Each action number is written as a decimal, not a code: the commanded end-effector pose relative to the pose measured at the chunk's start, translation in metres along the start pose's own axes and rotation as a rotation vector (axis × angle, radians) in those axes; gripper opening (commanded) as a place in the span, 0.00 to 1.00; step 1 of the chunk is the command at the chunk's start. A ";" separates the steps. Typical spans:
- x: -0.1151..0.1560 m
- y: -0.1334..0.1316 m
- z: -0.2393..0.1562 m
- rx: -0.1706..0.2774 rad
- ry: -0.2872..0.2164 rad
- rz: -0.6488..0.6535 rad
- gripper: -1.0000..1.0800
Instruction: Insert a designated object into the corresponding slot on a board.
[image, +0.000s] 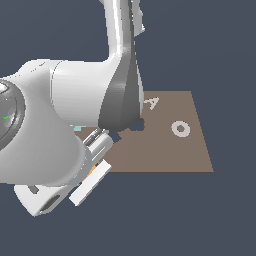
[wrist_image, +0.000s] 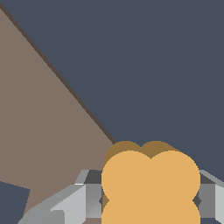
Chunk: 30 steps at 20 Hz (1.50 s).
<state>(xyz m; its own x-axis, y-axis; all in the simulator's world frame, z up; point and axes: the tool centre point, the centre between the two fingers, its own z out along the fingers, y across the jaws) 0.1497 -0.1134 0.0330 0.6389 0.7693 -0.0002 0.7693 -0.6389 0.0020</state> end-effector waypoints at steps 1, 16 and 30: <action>0.010 -0.004 -0.001 -0.001 0.000 -0.094 0.00; 0.057 -0.047 -0.003 -0.002 0.001 -0.639 0.00; 0.074 -0.122 -0.005 -0.004 0.001 -1.283 0.00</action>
<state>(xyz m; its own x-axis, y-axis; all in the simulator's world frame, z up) 0.1108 0.0162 0.0376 -0.4909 0.8712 -0.0024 0.8712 0.4909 0.0040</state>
